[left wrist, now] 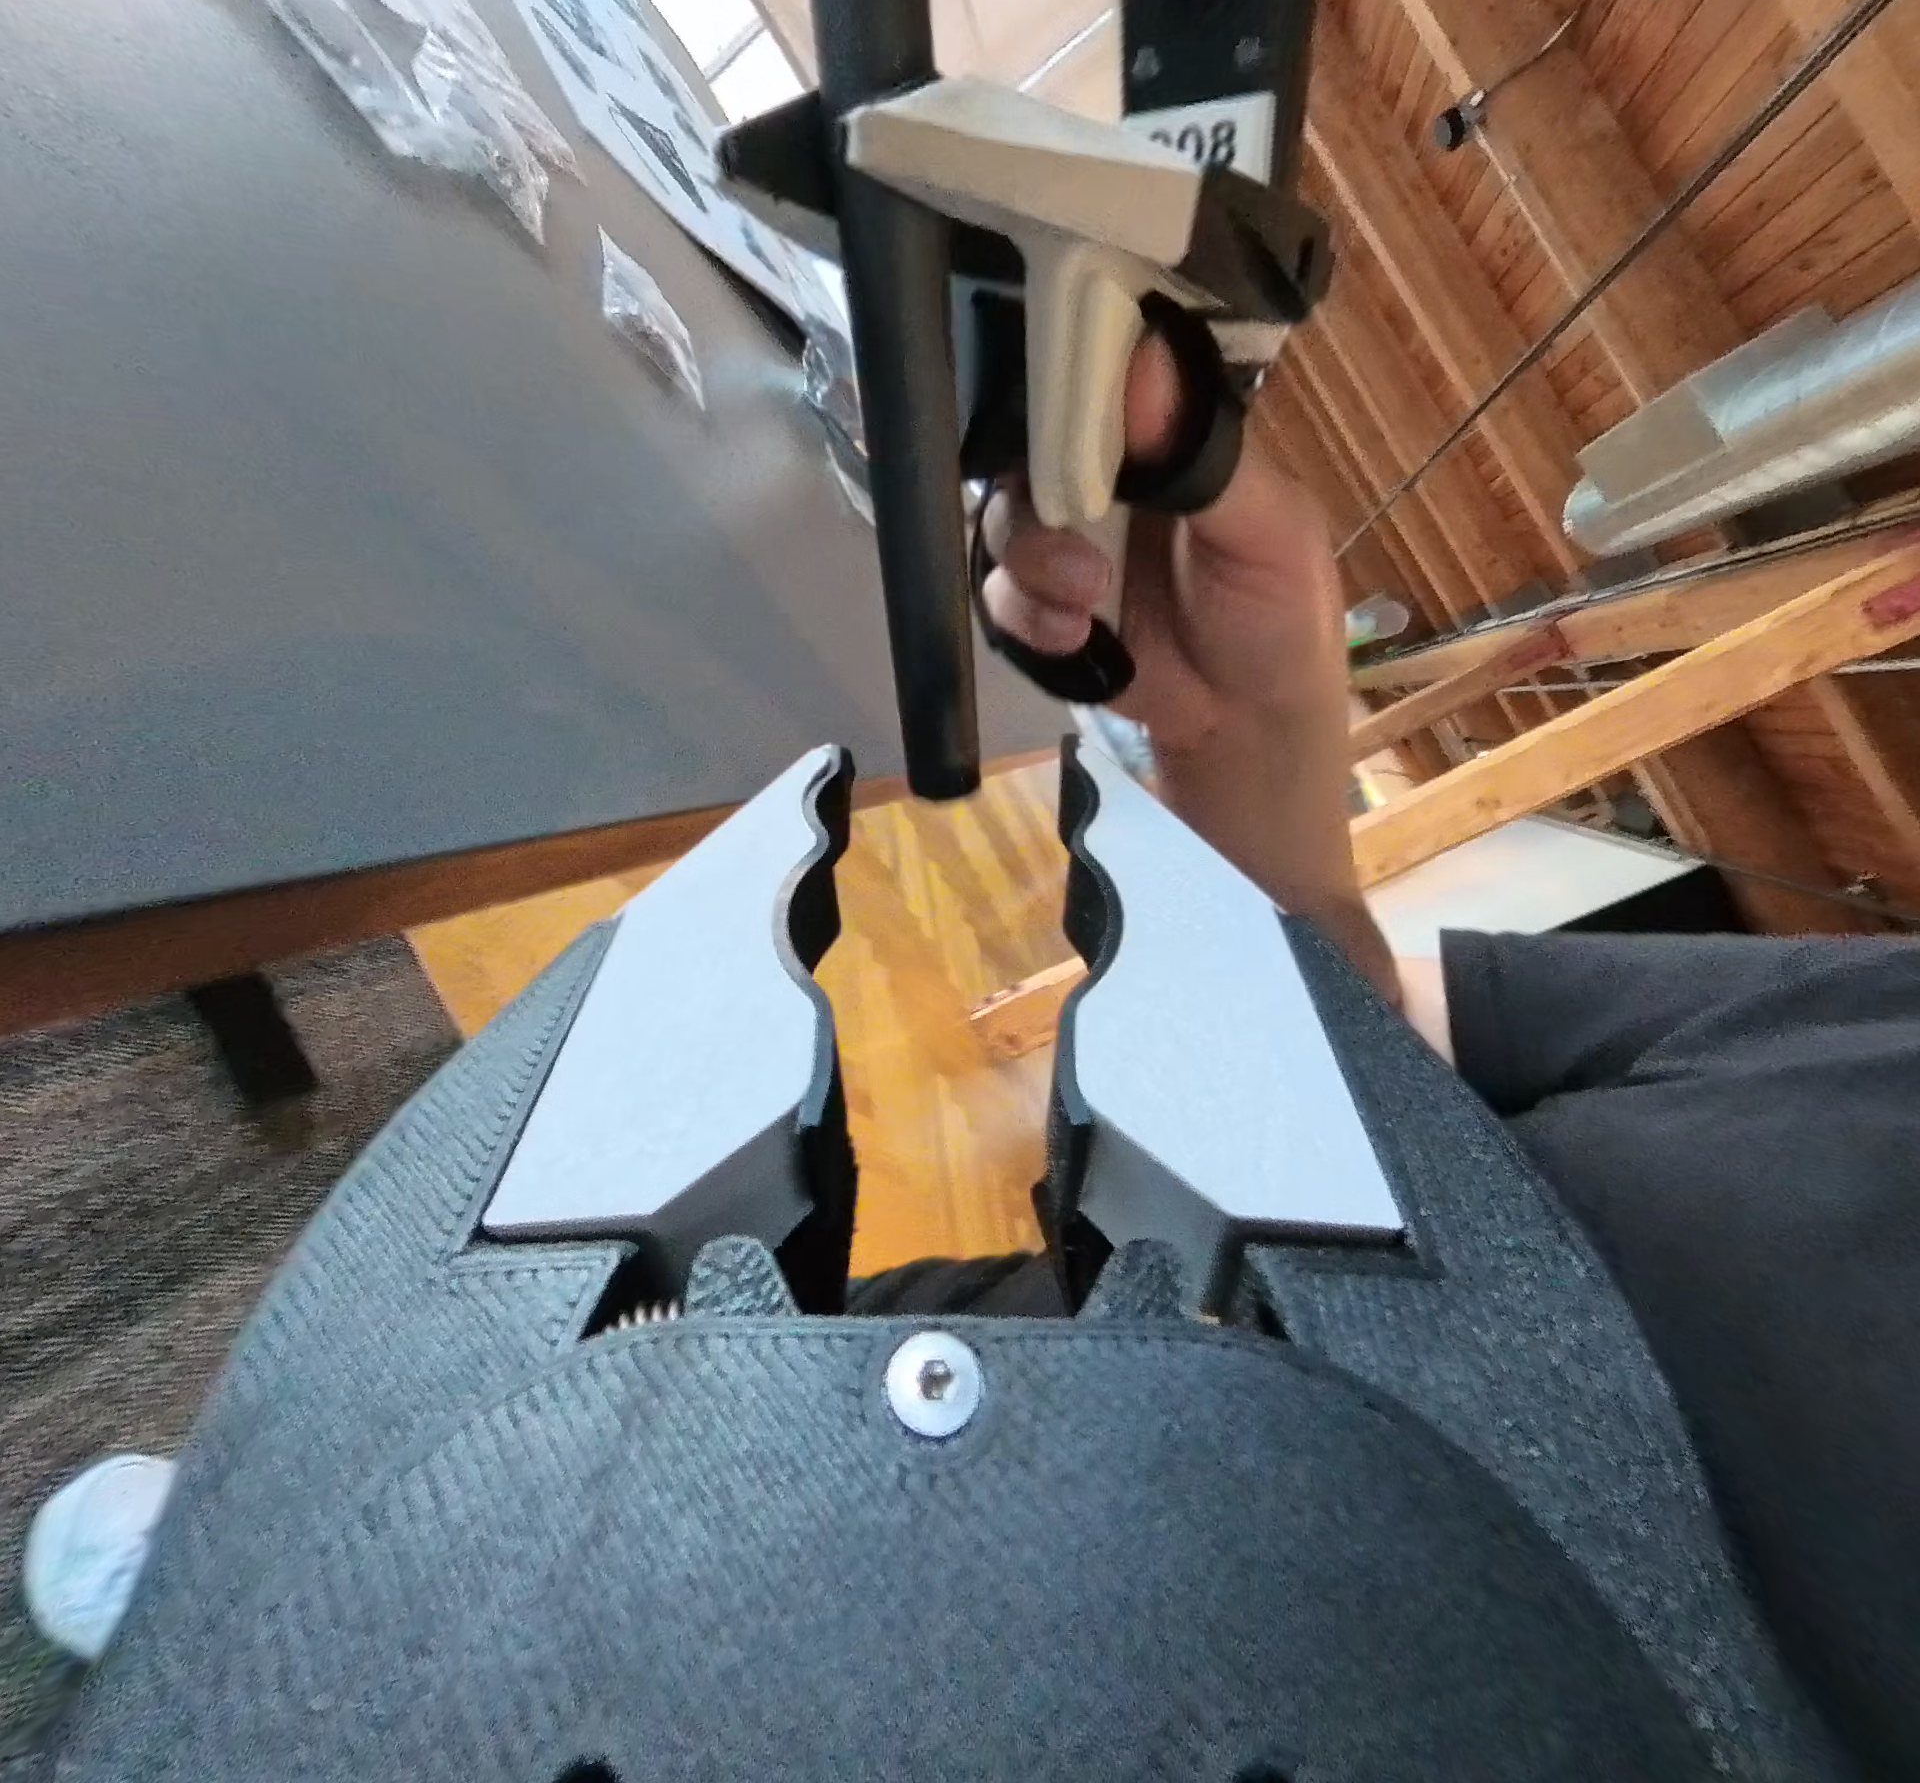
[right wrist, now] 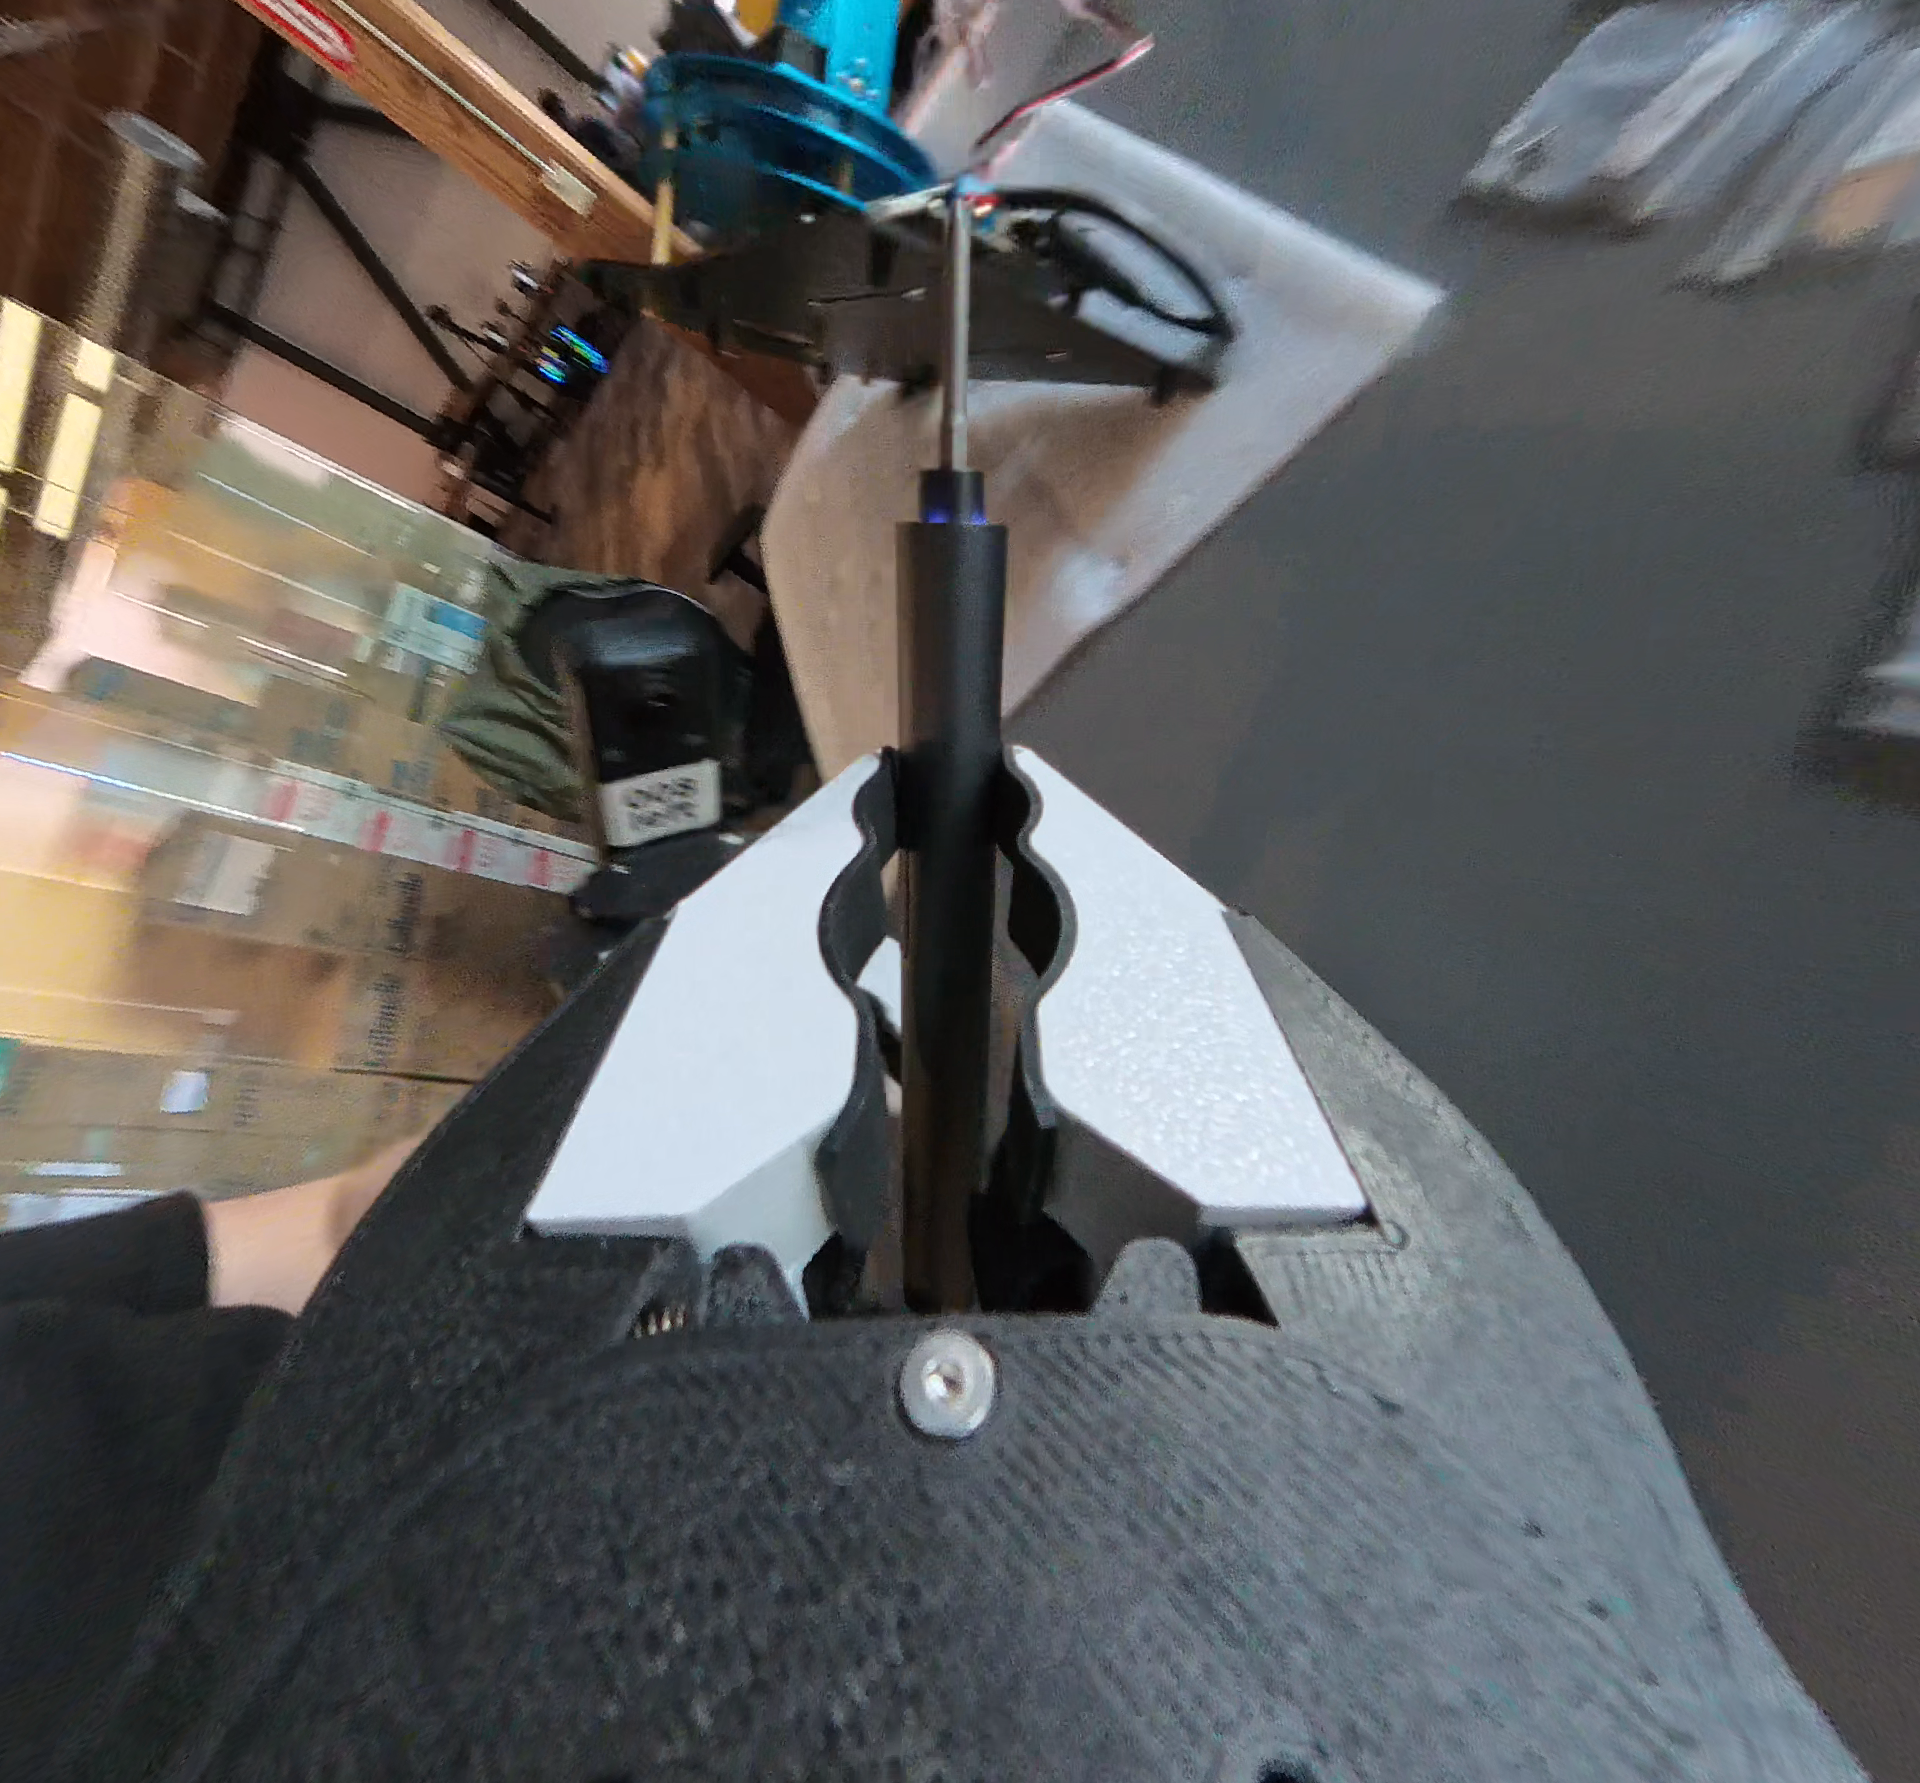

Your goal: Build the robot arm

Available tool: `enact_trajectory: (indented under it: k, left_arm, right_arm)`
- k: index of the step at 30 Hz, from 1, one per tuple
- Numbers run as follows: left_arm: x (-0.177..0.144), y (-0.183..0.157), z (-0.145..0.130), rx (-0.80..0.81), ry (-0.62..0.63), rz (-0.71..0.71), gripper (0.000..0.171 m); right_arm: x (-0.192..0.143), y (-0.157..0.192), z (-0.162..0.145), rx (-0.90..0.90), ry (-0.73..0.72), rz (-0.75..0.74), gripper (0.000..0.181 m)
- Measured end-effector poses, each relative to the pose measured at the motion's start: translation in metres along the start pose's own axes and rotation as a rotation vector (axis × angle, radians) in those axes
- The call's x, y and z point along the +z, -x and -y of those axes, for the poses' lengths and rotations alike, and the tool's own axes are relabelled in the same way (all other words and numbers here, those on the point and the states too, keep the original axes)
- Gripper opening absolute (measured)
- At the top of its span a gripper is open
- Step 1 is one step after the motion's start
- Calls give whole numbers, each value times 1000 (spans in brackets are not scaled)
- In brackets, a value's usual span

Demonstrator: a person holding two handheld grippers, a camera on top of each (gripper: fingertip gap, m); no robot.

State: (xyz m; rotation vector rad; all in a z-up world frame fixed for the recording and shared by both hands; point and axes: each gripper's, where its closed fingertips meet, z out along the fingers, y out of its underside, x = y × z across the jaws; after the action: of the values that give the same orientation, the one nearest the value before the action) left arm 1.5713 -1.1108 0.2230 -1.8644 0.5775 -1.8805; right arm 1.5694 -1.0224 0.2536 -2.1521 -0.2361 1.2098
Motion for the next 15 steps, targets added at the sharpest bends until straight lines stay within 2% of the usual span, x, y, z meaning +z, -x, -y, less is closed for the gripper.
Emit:
enact_trajectory:
  k: [4,7,11,15]
  left_arm:
    - [-9,1,6,109,-23,100,30]
    - [-40,5,13,192,-70,240,28]
    - [-110,2,40,255,-191,430,26]
    - [-197,-2,87,335,-313,613,26]
  right_arm:
    - [-37,-42,9,-137,142,-174,17]
    - [-51,-69,3,-244,266,-273,17]
    - [-50,-94,-9,-328,386,-345,17]
    - [-33,-107,-13,-408,429,-385,17]
